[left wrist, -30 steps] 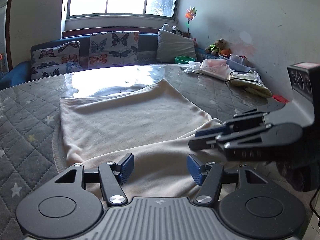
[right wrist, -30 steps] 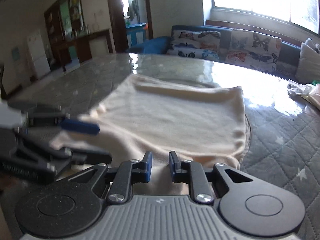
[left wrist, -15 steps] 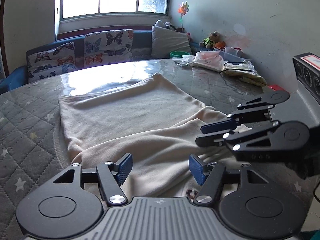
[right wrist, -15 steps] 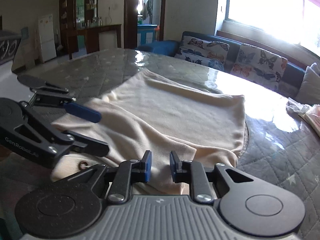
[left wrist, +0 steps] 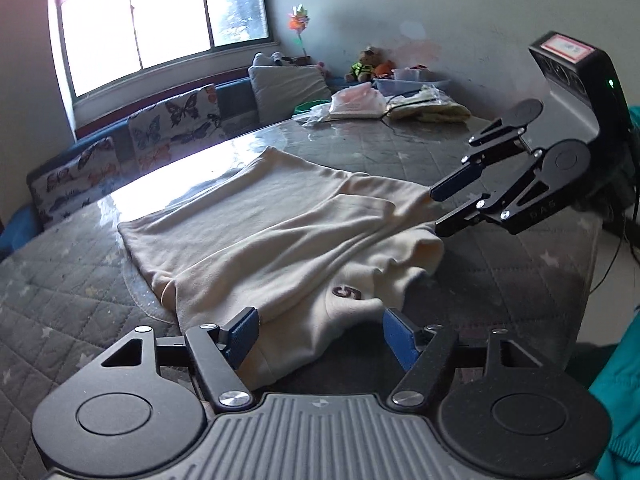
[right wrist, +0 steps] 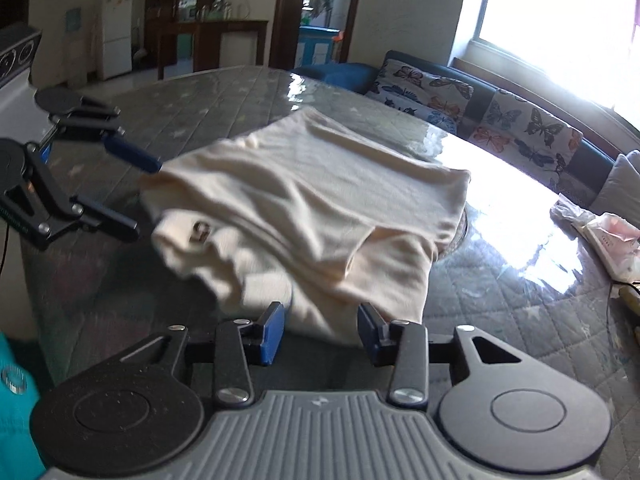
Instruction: Fold clothes
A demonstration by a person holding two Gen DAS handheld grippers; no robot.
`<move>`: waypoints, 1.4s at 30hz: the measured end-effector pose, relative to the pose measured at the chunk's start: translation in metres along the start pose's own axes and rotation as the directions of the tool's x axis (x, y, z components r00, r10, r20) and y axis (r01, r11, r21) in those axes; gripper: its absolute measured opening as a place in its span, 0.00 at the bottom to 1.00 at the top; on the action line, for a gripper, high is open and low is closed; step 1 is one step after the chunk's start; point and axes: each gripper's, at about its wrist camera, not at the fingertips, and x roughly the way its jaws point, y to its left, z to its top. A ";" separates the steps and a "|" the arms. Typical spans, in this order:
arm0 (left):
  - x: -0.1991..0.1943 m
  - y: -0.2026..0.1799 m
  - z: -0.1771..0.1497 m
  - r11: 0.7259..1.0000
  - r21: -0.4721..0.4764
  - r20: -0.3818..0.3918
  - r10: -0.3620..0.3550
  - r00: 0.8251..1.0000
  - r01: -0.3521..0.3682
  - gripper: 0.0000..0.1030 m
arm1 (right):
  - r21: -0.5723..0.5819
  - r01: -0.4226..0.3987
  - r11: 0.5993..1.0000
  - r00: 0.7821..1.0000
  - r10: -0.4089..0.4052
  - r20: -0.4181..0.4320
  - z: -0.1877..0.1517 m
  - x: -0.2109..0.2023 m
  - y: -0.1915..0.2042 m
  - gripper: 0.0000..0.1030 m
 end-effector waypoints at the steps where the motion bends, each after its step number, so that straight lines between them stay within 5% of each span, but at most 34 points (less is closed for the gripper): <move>1: 0.003 -0.003 -0.001 1.000 0.012 -0.004 -0.003 1.000 0.003 0.69 | -0.009 0.001 1.000 1.000 -0.001 -0.007 -0.002 0.001 0.002 0.41; 11: 0.027 -0.015 -0.008 0.998 0.070 -0.007 0.009 1.000 -0.008 0.49 | -0.093 0.014 0.996 1.000 -0.013 0.008 -0.006 0.010 0.017 0.47; 14: 0.028 -0.018 -0.008 0.996 0.084 0.008 0.016 1.000 -0.016 0.31 | -0.139 0.010 0.990 1.000 -0.007 0.026 -0.005 0.011 0.024 0.44; 17: 0.028 -0.015 -0.005 0.998 0.066 0.020 0.023 1.000 -0.024 0.14 | -0.155 -0.016 0.988 0.999 0.021 0.031 -0.001 0.014 0.028 0.32; 20: 0.026 -0.001 0.002 1.000 0.009 0.040 0.028 0.999 -0.029 0.12 | -0.138 -0.024 0.990 0.998 0.032 0.053 0.007 0.015 0.026 0.24; 27: 0.034 0.019 0.018 0.997 -0.063 0.068 0.040 0.997 -0.036 0.11 | -0.096 -0.040 0.995 0.996 0.047 0.073 0.022 0.017 0.011 0.29; 30: 0.040 0.025 0.020 0.995 -0.092 0.060 0.036 0.998 -0.030 0.11 | -0.148 -0.048 0.988 0.996 0.058 0.066 0.016 0.016 0.015 0.45; 42: 0.045 0.031 0.019 0.994 -0.107 0.037 0.021 0.999 -0.017 0.16 | -0.389 0.077 0.918 0.989 -0.022 0.146 0.007 0.035 0.040 0.48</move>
